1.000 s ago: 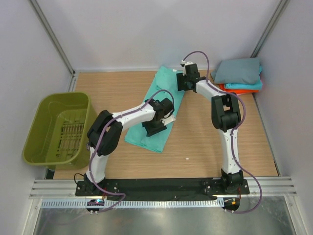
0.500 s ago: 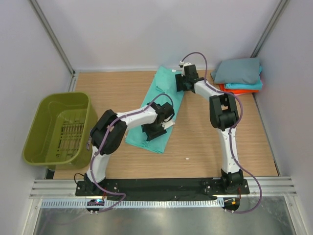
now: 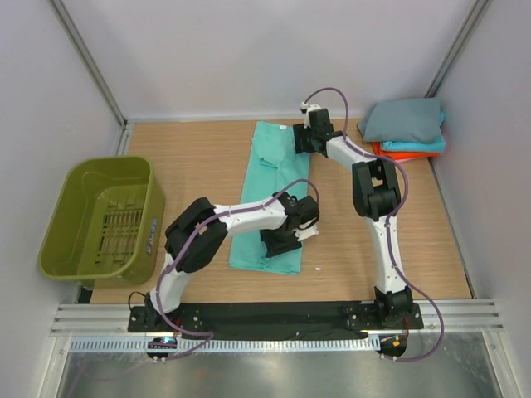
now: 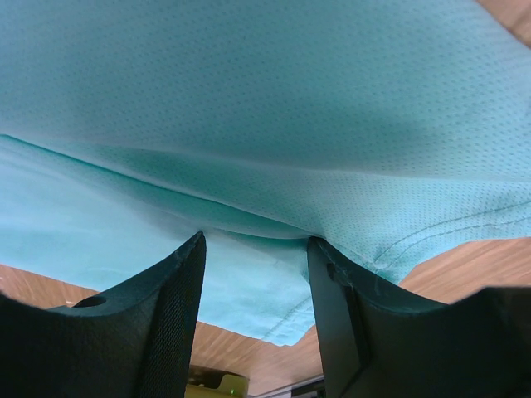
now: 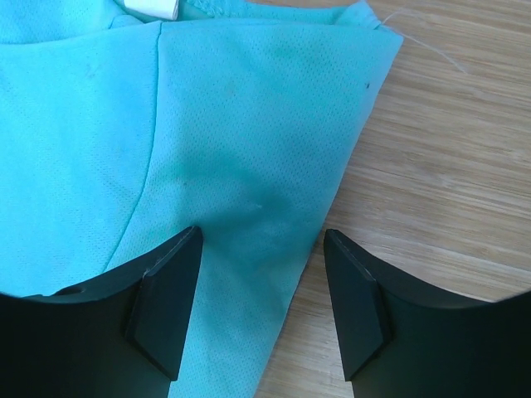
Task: Fold and stack the t-shirts
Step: Fold the tshirt
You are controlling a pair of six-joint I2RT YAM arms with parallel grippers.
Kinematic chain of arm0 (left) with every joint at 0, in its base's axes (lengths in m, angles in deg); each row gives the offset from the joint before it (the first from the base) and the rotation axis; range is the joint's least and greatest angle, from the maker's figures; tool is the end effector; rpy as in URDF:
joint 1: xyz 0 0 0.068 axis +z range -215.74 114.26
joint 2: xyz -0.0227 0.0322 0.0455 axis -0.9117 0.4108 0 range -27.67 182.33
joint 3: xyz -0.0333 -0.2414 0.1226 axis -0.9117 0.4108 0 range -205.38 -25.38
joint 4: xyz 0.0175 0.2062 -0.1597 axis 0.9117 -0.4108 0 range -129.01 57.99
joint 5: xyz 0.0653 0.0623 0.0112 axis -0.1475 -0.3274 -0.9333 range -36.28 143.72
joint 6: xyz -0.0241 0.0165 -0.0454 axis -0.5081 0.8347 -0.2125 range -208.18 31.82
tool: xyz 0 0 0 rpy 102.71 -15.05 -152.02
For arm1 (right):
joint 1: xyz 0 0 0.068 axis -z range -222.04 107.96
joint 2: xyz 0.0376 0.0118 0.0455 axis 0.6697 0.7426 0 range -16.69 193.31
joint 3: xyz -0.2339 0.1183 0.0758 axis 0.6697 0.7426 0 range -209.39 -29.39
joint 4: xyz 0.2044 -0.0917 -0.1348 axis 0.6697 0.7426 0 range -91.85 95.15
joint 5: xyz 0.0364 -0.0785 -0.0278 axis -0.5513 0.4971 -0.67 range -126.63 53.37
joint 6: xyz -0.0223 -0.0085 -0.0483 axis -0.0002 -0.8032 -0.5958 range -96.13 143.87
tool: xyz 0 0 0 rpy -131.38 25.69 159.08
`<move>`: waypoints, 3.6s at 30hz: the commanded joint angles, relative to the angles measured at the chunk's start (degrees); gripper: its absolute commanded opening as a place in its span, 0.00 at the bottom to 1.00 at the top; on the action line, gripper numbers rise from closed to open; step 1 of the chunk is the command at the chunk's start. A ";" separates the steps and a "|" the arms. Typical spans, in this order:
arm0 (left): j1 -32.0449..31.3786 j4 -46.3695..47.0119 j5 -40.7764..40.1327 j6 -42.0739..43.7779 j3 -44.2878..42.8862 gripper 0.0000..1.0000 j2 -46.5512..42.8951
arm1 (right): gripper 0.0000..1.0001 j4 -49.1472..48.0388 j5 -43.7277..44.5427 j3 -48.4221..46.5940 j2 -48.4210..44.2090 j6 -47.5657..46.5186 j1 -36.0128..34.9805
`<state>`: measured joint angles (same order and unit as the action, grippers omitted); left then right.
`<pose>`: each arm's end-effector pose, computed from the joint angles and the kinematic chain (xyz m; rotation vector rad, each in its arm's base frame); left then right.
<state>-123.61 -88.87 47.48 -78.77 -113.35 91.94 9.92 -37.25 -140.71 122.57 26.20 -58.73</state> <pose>0.2124 -0.3310 0.1561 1.6988 2.5573 0.1362 0.5257 0.1580 0.1541 -0.2895 2.2523 0.1882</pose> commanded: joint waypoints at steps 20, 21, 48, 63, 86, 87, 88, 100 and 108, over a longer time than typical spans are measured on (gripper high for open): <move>-1.55 -0.27 -0.35 -0.80 -8.45 0.55 4.40 | 0.67 -0.61 -1.14 -2.84 -0.13 0.40 -1.07; -1.72 -0.36 -0.44 -0.71 -8.63 0.55 4.40 | 0.67 -0.69 -1.05 -2.93 -0.48 -0.04 -0.98; -2.18 -8.26 1.58 -1.66 -19.52 1.00 -16.07 | 0.69 14.94 -4.29 4.96 -25.68 8.12 7.10; 23.57 2.17 20.79 -34.86 3.56 0.86 -27.22 | 0.67 18.82 -27.50 54.71 -56.98 35.73 8.78; 32.64 36.02 35.77 -61.87 48.49 0.67 -35.68 | 0.62 10.65 -33.30 80.57 -62.63 42.05 -0.09; 32.55 36.20 35.68 -62.05 48.94 0.66 -35.42 | 0.62 10.29 -33.56 80.65 -62.53 42.32 -0.36; 32.64 36.03 35.60 -62.23 49.37 0.65 -35.41 | 0.62 9.51 -33.74 80.57 -62.36 42.58 -0.71; 32.29 35.77 35.24 -63.46 50.96 0.58 -32.25 | 0.54 7.57 -34.09 81.79 -60.60 44.08 -5.10; 30.45 37.17 35.16 -64.25 51.05 0.52 -31.37 | 0.44 2.92 -34.80 82.41 -58.14 45.92 -7.30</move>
<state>-92.38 -53.33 84.35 -143.09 -62.94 59.61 16.65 -70.87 -58.71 63.78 70.43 -65.35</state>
